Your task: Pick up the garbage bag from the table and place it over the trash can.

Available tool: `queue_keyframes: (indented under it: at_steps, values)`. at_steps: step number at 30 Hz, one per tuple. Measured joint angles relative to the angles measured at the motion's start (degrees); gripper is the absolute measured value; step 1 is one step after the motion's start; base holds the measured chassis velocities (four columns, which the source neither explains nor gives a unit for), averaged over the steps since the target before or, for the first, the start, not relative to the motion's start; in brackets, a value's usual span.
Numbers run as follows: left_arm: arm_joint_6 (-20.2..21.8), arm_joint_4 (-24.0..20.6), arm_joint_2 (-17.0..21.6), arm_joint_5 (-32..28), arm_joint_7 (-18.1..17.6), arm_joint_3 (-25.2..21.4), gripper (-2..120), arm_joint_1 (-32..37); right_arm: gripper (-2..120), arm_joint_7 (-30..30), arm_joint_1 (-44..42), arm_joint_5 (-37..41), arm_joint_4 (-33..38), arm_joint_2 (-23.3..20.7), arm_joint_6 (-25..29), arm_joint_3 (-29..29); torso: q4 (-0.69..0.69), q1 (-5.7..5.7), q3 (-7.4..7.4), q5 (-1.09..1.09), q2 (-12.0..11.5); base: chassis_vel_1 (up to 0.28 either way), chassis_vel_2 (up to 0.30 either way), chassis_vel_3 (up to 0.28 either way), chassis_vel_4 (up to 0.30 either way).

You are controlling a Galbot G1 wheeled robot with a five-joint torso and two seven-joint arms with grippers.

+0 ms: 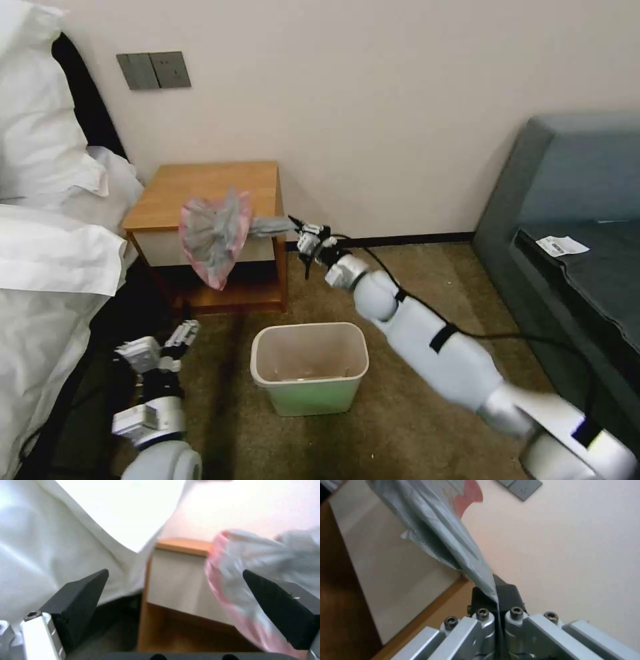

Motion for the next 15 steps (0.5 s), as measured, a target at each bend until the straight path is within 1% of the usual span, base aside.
queue_keyframes:
  at_steps: [3,5,7,8,11,15]
  values:
    - [0.5,-1.0,0.3,-0.3,-0.5,-0.8,100,0.1,0,0.0,-3.2,-0.6,4.3,-1.9,-0.8,0.2,-0.01,0.0,0.0,0.0,0.0,0.0,0.0,0.0,0.0]
    - [0.5,-1.1,0.3,-0.3,-0.5,-0.8,100,0.1,0,0.0,-4.3,-0.8,5.6,-2.4,-1.1,0.2,0.0,0.0,0.0,-0.01,0.0,0.0,0.0,0.0,0.0]
    - [0.6,-1.1,0.1,-0.3,-0.5,-0.4,100,-0.1,0,-0.2,-7.3,-1.1,9.1,-3.8,-2.0,0.1,-0.01,0.0,0.0,0.0,0.0,0.0,0.0,0.0,0.0]
    - [0.6,-1.1,0.1,-0.3,-0.5,-0.4,100,-0.1,0,-0.2,-7.3,-1.1,9.1,-3.8,-2.0,0.1,-0.01,0.0,0.0,0.0,0.0,0.0,0.0,0.0,0.0]
    - [0.6,-1.1,-0.5,-0.1,-0.6,0.5,100,-0.1,0,-0.3,-11.6,-1.7,13.4,-5.6,-2.9,0.1,-0.01,0.0,0.0,0.01,0.0,0.0,0.0,0.0,0.0]
    - [0.6,-1.0,-0.6,0.1,-0.5,0.7,100,0.0,0,-0.2,-14.4,-1.7,15.9,-6.6,-3.6,0.1,-0.01,0.0,0.0,0.0,0.0,0.0,0.0,0.0,0.0]
